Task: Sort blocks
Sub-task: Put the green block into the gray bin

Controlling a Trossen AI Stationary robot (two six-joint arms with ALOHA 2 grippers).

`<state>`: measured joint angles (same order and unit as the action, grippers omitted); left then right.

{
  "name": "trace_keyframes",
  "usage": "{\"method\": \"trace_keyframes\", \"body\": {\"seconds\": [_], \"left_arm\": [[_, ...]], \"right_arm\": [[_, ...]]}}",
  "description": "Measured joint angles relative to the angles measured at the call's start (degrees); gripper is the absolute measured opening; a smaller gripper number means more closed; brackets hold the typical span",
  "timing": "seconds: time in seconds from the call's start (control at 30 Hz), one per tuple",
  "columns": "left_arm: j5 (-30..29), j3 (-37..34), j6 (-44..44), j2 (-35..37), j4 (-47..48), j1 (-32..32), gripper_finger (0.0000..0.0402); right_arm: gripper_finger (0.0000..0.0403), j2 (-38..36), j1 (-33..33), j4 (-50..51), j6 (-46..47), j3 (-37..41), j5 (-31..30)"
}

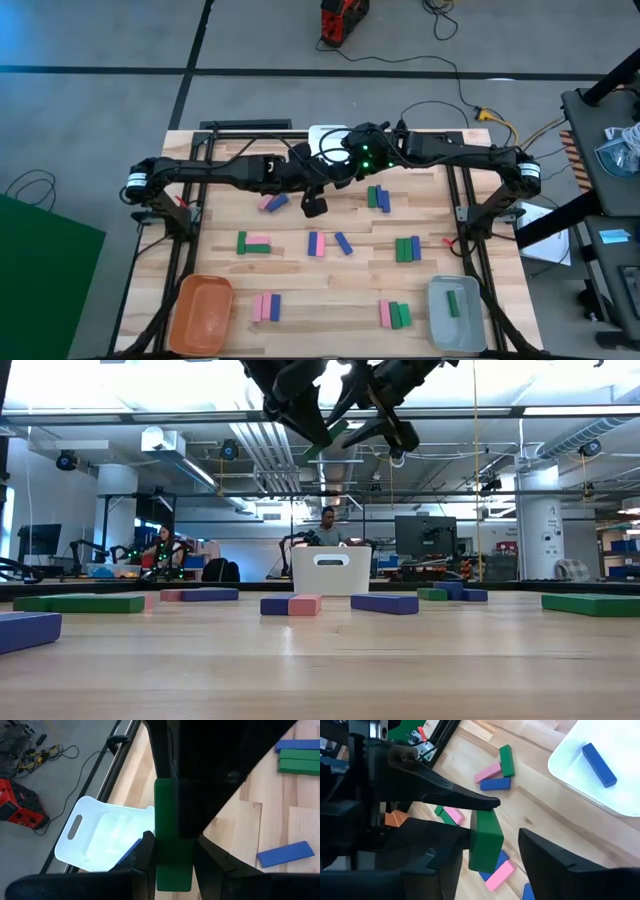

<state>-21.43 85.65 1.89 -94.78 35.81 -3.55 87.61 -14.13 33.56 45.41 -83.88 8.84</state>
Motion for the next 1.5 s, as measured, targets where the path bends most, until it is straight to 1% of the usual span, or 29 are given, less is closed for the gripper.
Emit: {"method": "trace_keyframes", "body": {"seconds": [0.13,0.27,0.3,0.53,0.6,0.67,0.77,0.93,1.03,1.2,1.3,1.37,1.5], "left_arm": [[0.0,0.0,0.1,0.0,0.2,0.0,0.0075],[-0.2,0.0,0.3,0.0,0.2,0.0,0.0081],[-0.4,0.0,0.2,0.0,0.2,0.0,0.0085],[0.0,0.0,-2.4,0.0,0.4,0.0,0.0137],[0.0,0.0,-2.4,0.0,1.9,0.0,0.0149],[0.0,0.0,-2.4,0.1,4.8,-0.2,0.0158],[0.0,0.0,-2.4,0.1,10.3,-0.6,0.0166],[0.3,0.0,-1.2,0.2,15.7,-1.1,0.0170],[3.8,0.0,-0.2,1.0,15.5,-1.9,0.0170],[10.2,0.0,1.0,3.1,13.3,-4.1,0.0170],[15.5,0.0,2.5,4.6,11.3,-5.6,0.0171],[18.0,0.0,3.1,5.3,9.8,-6.6,0.0171],[19.2,0.0,3.6,6.4,9.2,-8.1,0.0171]], "right_arm": [[0.0128,0.0,0.0,-0.1,0.1,0.0,0.0],[0.0060,0.0,0.0,-0.4,0.1,0.0,0.0],[0.0048,0.0,0.0,-0.4,0.0,0.0,0.1],[0.0048,-0.1,0.0,0.9,-1.6,-0.1,-0.5],[0.0048,-0.4,-0.2,2.8,-2.0,-0.2,-0.6],[0.0048,-1.1,-0.2,7.1,-2.8,-0.6,-0.6],[0.0048,-3.3,-0.2,16.8,-4.8,-1.7,-0.7],[0.0048,-9.3,1.4,30.6,-11.9,-2.0,0.0],[0.0048,-13.6,4.0,36.8,-15.3,-2.0,0.3],[0.0048,-19.3,11.7,42.8,-17.5,-2.0,0.1],[0.0048,-20.8,17.9,43.5,-18.3,-2.0,0.1],[0.0048,-20.9,22.0,43.6,-18.3,-2.0,0.1],[0.0048,-20.0,30.4,45.0,-18.8,-1.7,-0.1]]}}
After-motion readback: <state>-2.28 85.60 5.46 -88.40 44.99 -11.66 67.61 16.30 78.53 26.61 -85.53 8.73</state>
